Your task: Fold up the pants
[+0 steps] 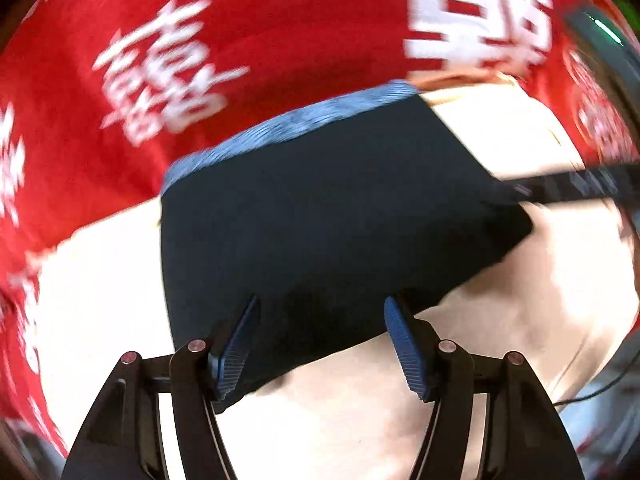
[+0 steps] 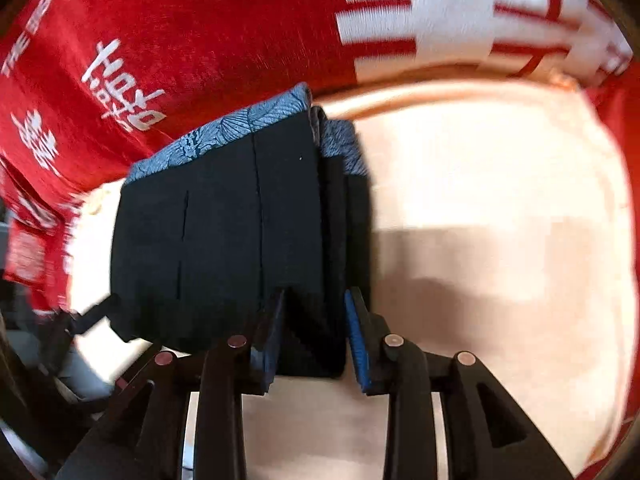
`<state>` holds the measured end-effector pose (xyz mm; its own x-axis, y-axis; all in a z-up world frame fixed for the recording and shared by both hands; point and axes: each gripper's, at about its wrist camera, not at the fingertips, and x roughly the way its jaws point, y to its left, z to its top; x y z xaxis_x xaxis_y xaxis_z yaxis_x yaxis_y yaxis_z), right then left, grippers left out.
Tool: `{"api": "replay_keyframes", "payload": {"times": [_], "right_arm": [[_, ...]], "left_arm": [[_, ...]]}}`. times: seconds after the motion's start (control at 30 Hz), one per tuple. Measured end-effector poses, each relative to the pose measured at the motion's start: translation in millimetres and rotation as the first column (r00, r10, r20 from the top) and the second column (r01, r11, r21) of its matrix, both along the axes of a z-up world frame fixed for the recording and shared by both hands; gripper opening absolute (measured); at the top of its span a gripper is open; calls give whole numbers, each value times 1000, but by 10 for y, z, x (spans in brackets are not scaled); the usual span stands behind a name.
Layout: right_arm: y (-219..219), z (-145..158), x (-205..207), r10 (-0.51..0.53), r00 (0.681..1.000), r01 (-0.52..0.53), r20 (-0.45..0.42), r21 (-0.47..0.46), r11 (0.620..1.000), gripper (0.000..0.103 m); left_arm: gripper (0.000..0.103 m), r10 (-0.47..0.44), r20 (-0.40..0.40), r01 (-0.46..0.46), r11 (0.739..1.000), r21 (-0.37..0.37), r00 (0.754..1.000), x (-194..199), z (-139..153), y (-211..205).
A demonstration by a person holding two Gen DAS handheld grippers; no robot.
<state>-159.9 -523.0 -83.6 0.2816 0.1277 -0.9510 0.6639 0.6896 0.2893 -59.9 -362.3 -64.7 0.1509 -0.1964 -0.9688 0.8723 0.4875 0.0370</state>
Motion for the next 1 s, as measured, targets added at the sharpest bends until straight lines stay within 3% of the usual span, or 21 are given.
{"api": "replay_keyframes", "payload": {"times": [0.1,0.4,0.6,0.87,1.0], "right_arm": [[98,117,-108,9,999,-14,-48,-95,995,33],[405,160,-113,-13,993,-8,-118,-175,984,33],[501,-96,-81,-41,978,6,-205,-170,985,33],[683,-35,-220,-99,965,65,-243,-142,988,33],[800,42,-192,-118,967,92,-227,-125,988,45]], "left_arm": [[66,85,-51,-85,996,12,995,211,-15,159],[66,194,-84,-190,980,59,977,566,-90,569],[66,225,-97,-218,973,77,969,700,-106,790],[66,231,-111,-223,972,79,967,876,-66,990],[66,223,-114,-216,974,71,968,935,-6,1066]]}}
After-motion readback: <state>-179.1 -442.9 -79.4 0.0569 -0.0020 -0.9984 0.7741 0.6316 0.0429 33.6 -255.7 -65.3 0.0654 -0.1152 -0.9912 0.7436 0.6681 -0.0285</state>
